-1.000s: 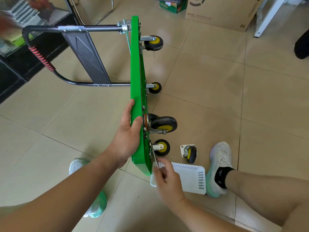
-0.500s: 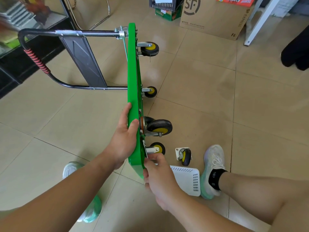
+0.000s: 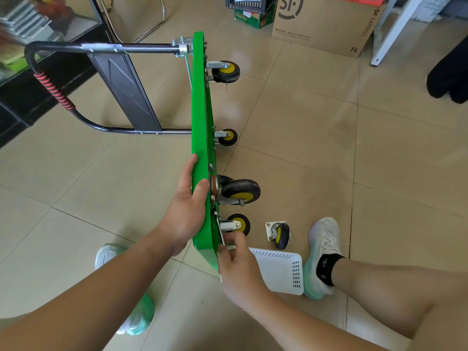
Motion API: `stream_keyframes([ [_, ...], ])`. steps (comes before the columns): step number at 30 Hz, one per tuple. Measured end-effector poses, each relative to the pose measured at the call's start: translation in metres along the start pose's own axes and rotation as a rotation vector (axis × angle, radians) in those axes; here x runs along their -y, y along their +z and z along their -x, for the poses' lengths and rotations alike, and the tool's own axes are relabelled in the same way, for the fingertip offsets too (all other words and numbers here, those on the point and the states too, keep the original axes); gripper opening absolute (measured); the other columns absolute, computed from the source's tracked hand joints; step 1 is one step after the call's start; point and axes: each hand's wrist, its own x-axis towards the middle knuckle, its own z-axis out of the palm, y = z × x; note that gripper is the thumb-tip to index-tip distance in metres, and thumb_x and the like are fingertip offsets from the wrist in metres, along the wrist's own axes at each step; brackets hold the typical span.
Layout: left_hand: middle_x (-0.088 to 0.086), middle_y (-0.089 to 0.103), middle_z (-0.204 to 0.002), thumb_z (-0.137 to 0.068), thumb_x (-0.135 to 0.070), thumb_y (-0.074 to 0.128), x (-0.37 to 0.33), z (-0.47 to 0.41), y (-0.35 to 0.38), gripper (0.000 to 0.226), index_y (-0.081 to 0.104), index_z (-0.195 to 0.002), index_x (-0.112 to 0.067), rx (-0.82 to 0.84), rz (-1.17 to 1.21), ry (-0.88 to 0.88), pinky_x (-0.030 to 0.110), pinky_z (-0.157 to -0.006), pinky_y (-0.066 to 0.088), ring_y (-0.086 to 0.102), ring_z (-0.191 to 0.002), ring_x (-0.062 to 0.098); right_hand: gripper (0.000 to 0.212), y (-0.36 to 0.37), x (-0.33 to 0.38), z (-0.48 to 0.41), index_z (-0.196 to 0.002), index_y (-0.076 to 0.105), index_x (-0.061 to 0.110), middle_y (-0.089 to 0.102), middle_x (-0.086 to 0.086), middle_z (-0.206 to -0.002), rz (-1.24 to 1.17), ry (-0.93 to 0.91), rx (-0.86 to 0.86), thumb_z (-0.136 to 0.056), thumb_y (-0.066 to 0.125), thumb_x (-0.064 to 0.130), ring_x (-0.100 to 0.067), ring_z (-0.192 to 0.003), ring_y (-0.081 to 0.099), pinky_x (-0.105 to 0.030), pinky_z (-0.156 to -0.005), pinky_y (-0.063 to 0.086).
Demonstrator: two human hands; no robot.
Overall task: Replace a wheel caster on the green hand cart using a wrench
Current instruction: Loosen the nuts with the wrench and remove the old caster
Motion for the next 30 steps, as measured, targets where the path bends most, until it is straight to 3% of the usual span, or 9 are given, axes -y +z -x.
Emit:
stream_keyframes([
  [4,-0.012,0.051,-0.148,-0.11,-0.034,0.038,0.001,0.0,0.0,0.051,0.023,-0.148,-0.066,0.004,-0.001,0.008,0.054,-0.107,0.05,0.06,-0.126,0.024,0.017,-0.001,-0.029,-0.012,-0.121,0.045,0.034,0.063,0.021,-0.071,0.123,-0.111,0.034,-0.107,0.041,0.024,-0.002,-0.066,0.058,-0.015,-0.059,0.039],
  [7,-0.013,0.051,-0.147,-0.111,-0.034,0.037,0.002,0.0,-0.001,0.052,0.021,-0.15,-0.063,0.013,0.0,0.007,0.053,-0.107,0.049,0.06,-0.126,0.022,0.027,0.001,-0.041,-0.023,-0.132,0.042,0.033,0.07,0.013,-0.102,0.178,-0.143,0.041,-0.107,0.04,0.026,-0.002,-0.091,0.064,-0.014,-0.073,0.047],
  [9,-0.012,0.05,-0.148,-0.11,-0.035,0.037,0.001,0.0,-0.001,0.052,0.021,-0.15,-0.064,0.017,0.002,0.006,0.053,-0.107,0.05,0.059,-0.127,0.022,0.029,0.0,-0.044,-0.025,-0.134,0.042,0.033,0.07,0.01,-0.108,0.179,-0.159,0.042,-0.106,0.041,0.026,-0.002,-0.097,0.064,-0.014,-0.078,0.048],
  [13,-0.01,0.052,-0.146,-0.111,-0.034,0.037,0.0,0.0,0.0,0.051,0.022,-0.149,-0.065,0.016,0.012,0.0,0.055,-0.104,0.052,0.062,-0.123,0.026,0.019,-0.008,-0.046,-0.015,-0.122,0.047,0.037,0.065,0.012,-0.08,0.161,-0.132,0.047,-0.106,0.044,0.028,-0.007,-0.075,0.061,-0.019,-0.066,0.044],
  [16,-0.009,0.054,-0.145,-0.111,-0.033,0.036,-0.001,0.001,0.0,0.052,0.02,-0.149,-0.065,0.017,0.005,-0.002,0.055,-0.101,0.054,0.065,-0.118,0.026,0.016,-0.011,-0.039,0.0,-0.11,0.047,0.04,0.053,0.007,-0.059,0.094,-0.088,0.043,-0.106,0.045,0.025,-0.008,-0.055,0.044,-0.021,-0.055,0.033],
  [20,-0.01,0.053,-0.146,-0.108,-0.038,0.038,-0.002,0.003,0.001,0.051,0.023,-0.146,-0.067,0.017,-0.006,0.006,0.055,-0.102,0.053,0.063,-0.122,0.025,0.01,-0.005,-0.019,0.009,-0.108,0.051,0.034,0.055,0.006,-0.061,-0.038,0.013,0.028,-0.105,0.047,0.026,-0.007,-0.056,0.048,-0.019,-0.054,0.036],
  [22,-0.011,0.053,-0.146,-0.107,-0.038,0.039,-0.004,0.004,0.001,0.05,0.024,-0.145,-0.067,0.013,-0.011,0.003,0.055,-0.103,0.052,0.062,-0.124,0.025,0.008,-0.003,-0.01,0.011,-0.107,0.053,0.033,0.055,0.008,-0.058,-0.112,0.061,0.02,-0.104,0.047,0.027,-0.007,-0.056,0.049,-0.025,-0.055,0.038],
  [27,-0.01,0.054,-0.145,-0.096,-0.048,0.04,-0.007,0.005,0.001,0.053,0.025,-0.142,-0.07,0.006,-0.038,0.004,0.055,-0.103,0.052,0.062,-0.124,0.024,0.008,-0.001,0.013,0.012,-0.107,0.053,0.028,0.051,0.001,-0.064,-0.3,0.2,0.029,-0.103,0.047,0.025,-0.012,-0.054,0.042,-0.022,-0.045,0.032],
  [30,-0.009,0.054,-0.145,-0.102,-0.043,0.039,-0.007,0.005,0.0,0.052,0.023,-0.145,-0.067,0.009,-0.041,0.014,0.056,-0.102,0.053,0.062,-0.121,0.025,0.012,0.0,0.024,0.006,-0.108,0.054,0.028,0.051,-0.005,-0.071,-0.389,0.285,0.042,-0.102,0.046,0.021,-0.016,-0.059,0.038,-0.021,-0.044,0.028],
])
